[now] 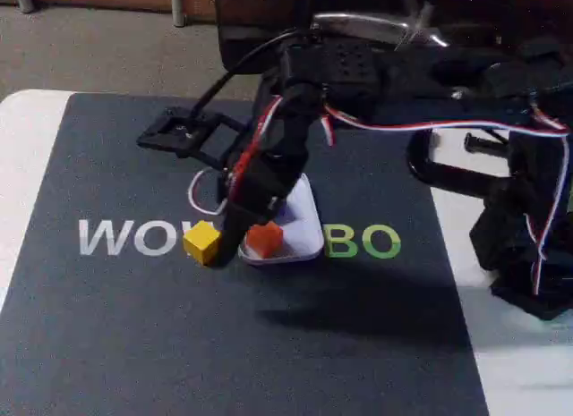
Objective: Move blocks one by one until all three blocks are in the tray.
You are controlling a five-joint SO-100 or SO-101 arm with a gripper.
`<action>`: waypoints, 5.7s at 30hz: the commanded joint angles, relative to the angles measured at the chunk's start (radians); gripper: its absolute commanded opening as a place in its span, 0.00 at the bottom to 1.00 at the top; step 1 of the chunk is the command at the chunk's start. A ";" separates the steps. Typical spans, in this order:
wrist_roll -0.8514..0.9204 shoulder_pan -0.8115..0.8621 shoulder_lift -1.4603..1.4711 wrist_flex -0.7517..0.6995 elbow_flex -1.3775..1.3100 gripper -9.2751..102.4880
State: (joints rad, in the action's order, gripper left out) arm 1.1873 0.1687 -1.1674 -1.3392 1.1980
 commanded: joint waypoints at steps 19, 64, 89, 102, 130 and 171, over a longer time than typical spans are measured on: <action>-0.106 0.077 0.224 -0.006 -0.291 0.28; -0.163 0.077 0.305 -0.364 -0.764 0.01; 0.334 0.225 -0.509 -0.003 0.457 0.01; 0.541 0.324 -0.739 0.471 1.015 0.01; 0.623 0.233 -0.741 0.545 1.117 0.24; 0.597 -0.189 -2.141 0.164 1.933 0.01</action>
State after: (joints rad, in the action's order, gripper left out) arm 1.7871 0.0169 -3.3073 -1.1628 3.0925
